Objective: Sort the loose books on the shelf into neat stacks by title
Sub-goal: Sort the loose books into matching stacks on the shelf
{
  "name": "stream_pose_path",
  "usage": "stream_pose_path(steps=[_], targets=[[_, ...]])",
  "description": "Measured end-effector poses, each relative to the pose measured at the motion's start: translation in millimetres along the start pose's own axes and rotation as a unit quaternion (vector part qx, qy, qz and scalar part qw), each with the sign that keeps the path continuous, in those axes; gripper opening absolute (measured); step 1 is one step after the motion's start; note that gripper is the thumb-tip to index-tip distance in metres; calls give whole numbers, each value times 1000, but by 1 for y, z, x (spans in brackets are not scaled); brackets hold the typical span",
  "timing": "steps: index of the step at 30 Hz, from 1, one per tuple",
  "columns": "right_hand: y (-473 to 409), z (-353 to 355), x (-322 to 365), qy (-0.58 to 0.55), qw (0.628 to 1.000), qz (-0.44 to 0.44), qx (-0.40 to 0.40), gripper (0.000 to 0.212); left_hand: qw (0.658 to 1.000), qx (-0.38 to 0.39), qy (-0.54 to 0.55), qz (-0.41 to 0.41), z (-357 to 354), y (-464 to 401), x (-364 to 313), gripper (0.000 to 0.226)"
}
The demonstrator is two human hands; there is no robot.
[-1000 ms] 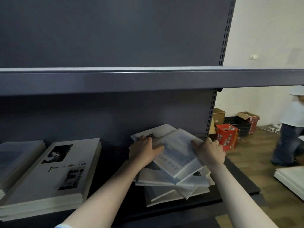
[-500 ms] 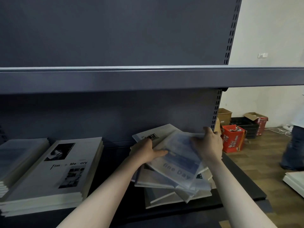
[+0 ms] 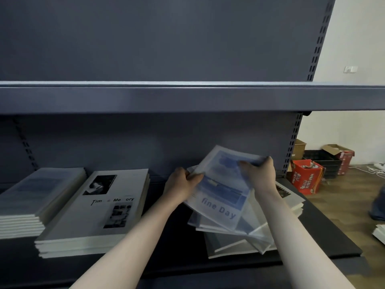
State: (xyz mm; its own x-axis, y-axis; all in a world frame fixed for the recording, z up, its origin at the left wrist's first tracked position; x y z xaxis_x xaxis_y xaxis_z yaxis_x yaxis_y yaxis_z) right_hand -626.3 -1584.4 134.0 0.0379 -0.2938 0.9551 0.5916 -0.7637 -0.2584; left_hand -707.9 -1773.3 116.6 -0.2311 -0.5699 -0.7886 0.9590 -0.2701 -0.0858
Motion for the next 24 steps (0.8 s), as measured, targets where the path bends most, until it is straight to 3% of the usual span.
stream_pose_path(steps=[10, 24], targets=[[39, -115, 18, -4, 990, 43, 134, 36, 984, -125, 117, 47, 86, 2, 70, 34], [117, -275, 37, -3, 966, 39, 255, 50, 969, -196, 62, 134, 211, 16, 183, 38]])
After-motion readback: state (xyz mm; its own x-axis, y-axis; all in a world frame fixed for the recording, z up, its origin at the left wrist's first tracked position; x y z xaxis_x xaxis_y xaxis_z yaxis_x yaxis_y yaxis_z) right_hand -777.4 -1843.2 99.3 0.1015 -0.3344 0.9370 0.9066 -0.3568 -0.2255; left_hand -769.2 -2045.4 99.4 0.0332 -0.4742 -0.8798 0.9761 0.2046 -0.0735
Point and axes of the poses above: each hand's wrist, its own y-axis away from the middle knuckle, its own z-axis out of the back of the hand, x = y × z, the point moved 3 cm from there along -y, towards the middle knuckle, and after that the axes turned 5 degrees about z, right-handed, at the moved point
